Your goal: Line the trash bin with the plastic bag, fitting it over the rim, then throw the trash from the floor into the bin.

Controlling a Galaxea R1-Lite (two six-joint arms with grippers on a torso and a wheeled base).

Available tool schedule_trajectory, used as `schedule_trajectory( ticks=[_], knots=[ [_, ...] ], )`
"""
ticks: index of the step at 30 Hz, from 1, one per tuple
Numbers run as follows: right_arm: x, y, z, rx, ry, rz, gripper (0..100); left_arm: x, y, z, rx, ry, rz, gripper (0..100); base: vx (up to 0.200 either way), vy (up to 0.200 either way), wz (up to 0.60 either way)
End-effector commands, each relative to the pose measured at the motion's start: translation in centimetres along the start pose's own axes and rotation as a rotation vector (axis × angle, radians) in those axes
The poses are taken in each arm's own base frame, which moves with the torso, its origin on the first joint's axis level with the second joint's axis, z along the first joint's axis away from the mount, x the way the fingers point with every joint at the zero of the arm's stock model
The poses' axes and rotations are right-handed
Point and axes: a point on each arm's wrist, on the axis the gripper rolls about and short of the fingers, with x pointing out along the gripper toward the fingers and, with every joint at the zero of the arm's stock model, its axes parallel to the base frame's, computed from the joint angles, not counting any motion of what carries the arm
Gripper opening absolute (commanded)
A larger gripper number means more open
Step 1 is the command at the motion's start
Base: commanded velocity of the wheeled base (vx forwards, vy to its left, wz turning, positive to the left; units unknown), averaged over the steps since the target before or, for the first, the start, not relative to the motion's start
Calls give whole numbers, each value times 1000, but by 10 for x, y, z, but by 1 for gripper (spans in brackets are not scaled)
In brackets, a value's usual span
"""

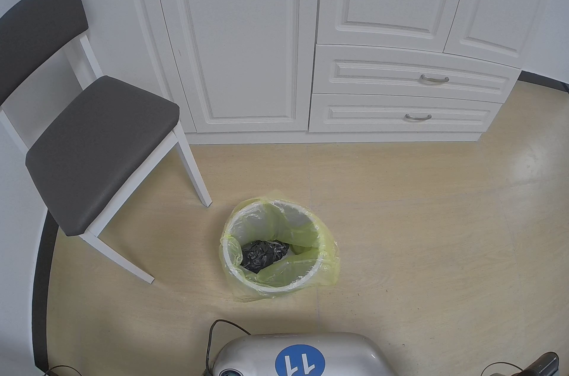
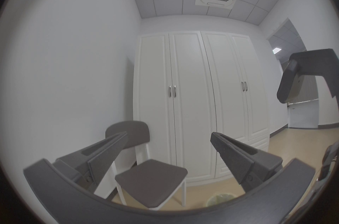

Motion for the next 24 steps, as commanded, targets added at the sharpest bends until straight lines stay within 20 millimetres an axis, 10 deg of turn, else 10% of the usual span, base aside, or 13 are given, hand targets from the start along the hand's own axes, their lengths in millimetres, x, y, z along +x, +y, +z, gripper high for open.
schedule_trajectory(
  ticks=[1, 17, 24],
  knots=[
    [-2, -2, -3, -13, 5, 0, 100, -5, 1, -16, -96, 27, -13, 100, 0, 0, 0],
    [7, -13, -26, -216, 45, -161, 100, 18, -7, -149, -66, 181, 15, 100, 0, 0, 0],
    [16, -26, -56, -280, 102, -217, 100, 13, -8, -173, -73, 308, 17, 100, 0, 0, 0]
  ],
)
